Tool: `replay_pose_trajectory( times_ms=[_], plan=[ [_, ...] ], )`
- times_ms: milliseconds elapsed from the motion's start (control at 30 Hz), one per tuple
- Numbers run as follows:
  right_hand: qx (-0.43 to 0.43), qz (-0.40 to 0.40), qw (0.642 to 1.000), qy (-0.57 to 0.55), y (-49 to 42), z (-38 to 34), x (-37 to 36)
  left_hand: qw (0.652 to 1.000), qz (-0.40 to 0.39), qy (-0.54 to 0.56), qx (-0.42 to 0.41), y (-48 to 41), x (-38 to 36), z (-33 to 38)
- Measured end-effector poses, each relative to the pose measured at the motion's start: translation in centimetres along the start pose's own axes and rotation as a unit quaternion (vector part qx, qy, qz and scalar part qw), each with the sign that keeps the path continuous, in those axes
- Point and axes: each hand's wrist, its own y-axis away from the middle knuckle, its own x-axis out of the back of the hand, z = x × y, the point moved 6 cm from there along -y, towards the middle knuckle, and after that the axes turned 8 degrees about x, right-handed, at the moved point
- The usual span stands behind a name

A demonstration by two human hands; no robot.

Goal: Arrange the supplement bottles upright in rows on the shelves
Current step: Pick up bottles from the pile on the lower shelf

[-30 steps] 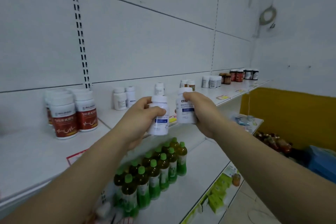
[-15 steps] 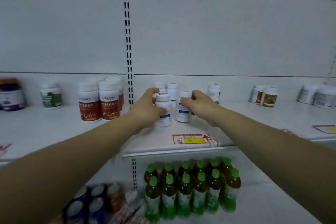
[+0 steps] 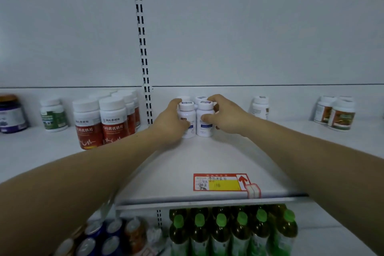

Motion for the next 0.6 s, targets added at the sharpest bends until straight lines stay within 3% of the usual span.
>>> replay_pose_trajectory(
  times_ms=[233,400,600],
  plan=[
    [0.041,0.003,0.999,0.013,0.0,-0.3,0.1,1.0,0.016,0.005,0.016,-0.2,-0.2,0.3],
    [0.057,-0.031,0.997,0.044,-0.7,-0.6,-0.2,0.996,0.003,0.003,0.086,1.0,0.5,0.2],
    [0.102,-0.01,0.988,0.119,-2.1,-4.6,1.6,0.986,0.019,-0.111,0.125,5.5,4.7,0.4]
  ],
)
